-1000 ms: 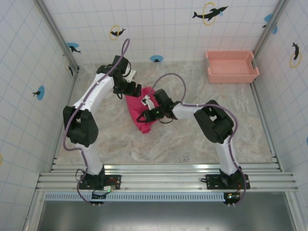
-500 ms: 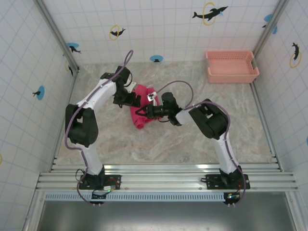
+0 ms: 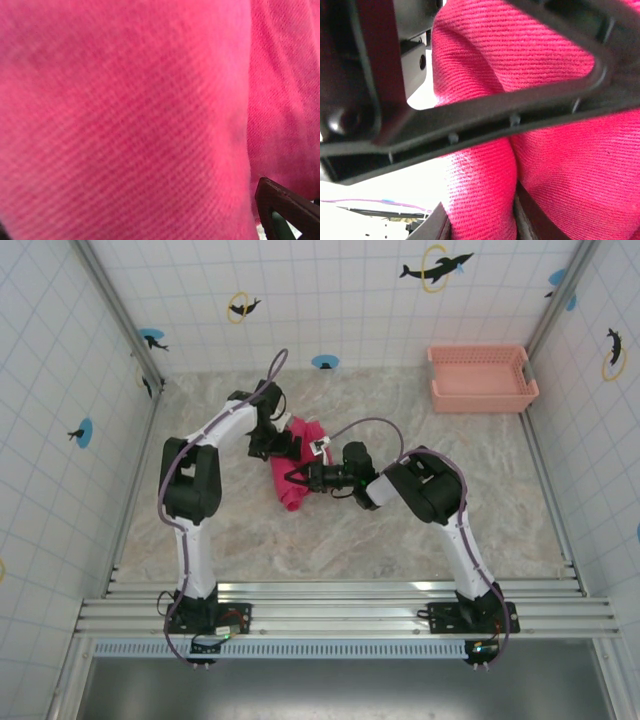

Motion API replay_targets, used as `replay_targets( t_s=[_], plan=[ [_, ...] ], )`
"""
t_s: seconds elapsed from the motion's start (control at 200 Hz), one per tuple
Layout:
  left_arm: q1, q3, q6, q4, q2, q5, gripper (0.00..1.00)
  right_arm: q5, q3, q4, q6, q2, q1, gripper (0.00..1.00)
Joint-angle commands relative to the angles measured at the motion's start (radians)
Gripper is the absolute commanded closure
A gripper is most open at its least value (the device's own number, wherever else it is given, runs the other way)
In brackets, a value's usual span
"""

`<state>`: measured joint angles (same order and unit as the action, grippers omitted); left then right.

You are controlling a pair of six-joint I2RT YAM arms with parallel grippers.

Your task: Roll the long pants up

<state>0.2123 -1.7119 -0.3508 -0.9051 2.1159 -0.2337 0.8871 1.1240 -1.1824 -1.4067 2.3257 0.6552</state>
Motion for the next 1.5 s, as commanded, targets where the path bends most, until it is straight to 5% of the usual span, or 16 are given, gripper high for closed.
replay_targets(
  t_s=[0.0, 0.41, 0.47, 0.541, 0.581, 0.731, 0.821, 0.876, 1.001, 1.191, 1.356, 1.496],
  plan=[
    [0.002, -0.028, -0.065, 0.033, 0.005, 0.03, 0.03, 0.028, -0.025, 0.01, -0.024, 0.041, -0.003, 0.87],
    [0.002, -0.102, -0.157, 0.057, 0.099, 0.163, 0.07, 0.068, -0.053, 0.087, 0.062, 0.038, 0.015, 0.88],
    [0.001, -0.123, -0.164, 0.056, 0.129, 0.152, 0.24, 0.077, -0.062, 0.133, 0.102, 0.021, 0.015, 0.88],
    [0.001, -0.14, -0.177, 0.052, 0.16, 0.148, 0.81, 0.086, -0.075, 0.192, 0.156, -0.002, 0.015, 0.88],
    [0.0, -0.147, -0.183, 0.045, 0.173, 0.147, 1.0, 0.092, -0.081, 0.231, 0.19, -0.017, 0.015, 0.88],
    [-0.002, -0.159, -0.183, 0.015, 0.205, 0.147, 1.0, 0.127, -0.087, 0.455, 0.365, -0.08, 0.018, 0.87],
    [-0.004, -0.129, -0.177, 0.012, 0.192, 0.159, 1.0, 0.123, -0.067, 0.775, 0.594, -0.134, 0.02, 0.85],
    [-0.008, -0.104, -0.177, 0.014, 0.177, 0.163, 1.0, 0.076, -0.051, 0.999, 0.757, -0.188, 0.02, 0.74],
    [-0.015, -0.058, -0.179, 0.018, 0.152, 0.15, 1.0, -0.218, 0.0, 1.405, 1.035, -0.37, 0.036, 0.5],
    [-0.021, -0.043, -0.183, 0.008, 0.147, 0.112, 1.0, -0.725, 0.114, 1.687, 1.174, -0.576, 0.185, 0.36],
    [-0.02, -0.038, -0.189, 0.012, 0.138, 0.095, 1.0, -1.015, 0.252, 1.786, 1.21, -0.557, 0.368, 0.3],
    [-0.02, -0.034, -0.189, 0.015, 0.138, 0.085, 1.0, -1.133, 0.394, 1.846, 1.221, -0.446, 0.447, 0.19]
  ],
)
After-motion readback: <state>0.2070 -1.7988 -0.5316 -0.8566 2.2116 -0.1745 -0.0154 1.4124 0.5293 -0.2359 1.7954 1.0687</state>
